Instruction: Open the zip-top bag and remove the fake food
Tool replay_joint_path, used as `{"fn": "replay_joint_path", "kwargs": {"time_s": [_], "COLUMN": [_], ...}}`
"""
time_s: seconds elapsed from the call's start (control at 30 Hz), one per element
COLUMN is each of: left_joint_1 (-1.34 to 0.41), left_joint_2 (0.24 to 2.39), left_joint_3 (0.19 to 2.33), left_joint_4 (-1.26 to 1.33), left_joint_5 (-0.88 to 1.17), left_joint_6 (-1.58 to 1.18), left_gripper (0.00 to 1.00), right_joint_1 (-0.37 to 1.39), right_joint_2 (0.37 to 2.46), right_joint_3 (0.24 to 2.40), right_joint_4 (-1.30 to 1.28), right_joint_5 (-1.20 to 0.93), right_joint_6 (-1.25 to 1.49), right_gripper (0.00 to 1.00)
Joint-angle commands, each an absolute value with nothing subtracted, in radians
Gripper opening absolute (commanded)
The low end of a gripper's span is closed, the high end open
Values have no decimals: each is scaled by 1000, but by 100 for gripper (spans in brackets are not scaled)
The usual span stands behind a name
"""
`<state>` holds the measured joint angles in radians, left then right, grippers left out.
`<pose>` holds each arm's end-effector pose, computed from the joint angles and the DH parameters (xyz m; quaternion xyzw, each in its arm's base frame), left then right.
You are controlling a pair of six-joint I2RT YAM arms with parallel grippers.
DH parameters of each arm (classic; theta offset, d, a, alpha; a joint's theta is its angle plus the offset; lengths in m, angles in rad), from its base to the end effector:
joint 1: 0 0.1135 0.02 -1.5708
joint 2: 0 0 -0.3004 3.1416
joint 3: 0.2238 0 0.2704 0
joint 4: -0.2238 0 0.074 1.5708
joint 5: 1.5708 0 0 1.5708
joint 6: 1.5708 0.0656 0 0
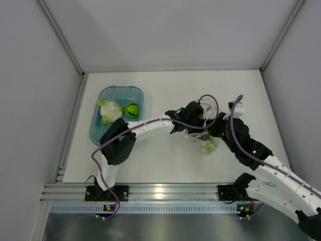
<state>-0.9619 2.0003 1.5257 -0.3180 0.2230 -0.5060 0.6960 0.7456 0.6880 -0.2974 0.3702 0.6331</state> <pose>0.2763 -0.4216 0.2212 0.2489 0.8862 -0.3290 0.2110 0.1631 0.1053 0.3151 0.0797 0.8097 0.2273 0.5351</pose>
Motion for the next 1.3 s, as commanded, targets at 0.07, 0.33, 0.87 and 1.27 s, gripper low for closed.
{"fn": "replay_joint_path", "kwargs": {"time_s": [0.07,0.33,0.87,1.27], "left_joint_1": [-1015,-1052,-1164,-1105], "left_joint_2": [2062,2147,2240,1974], "left_joint_3": [1604,1687,1737,1477], "left_joint_4": [-310,-310,-310,-313], "left_joint_5": [285,235,132,-126], "left_joint_6": [-541,-583,-620,-597], "left_gripper": [73,79,81,73], "right_joint_1": [692,692,692,687], "right_joint_2": [686,641,626,609], "right_joint_3": [658,629,592,568], "right_joint_4": [-299,-319,-330,-206], "right_joint_5": [423,425,449,339], "right_joint_6": [606,609,612,638], "right_gripper": [0,0,0,0]}}
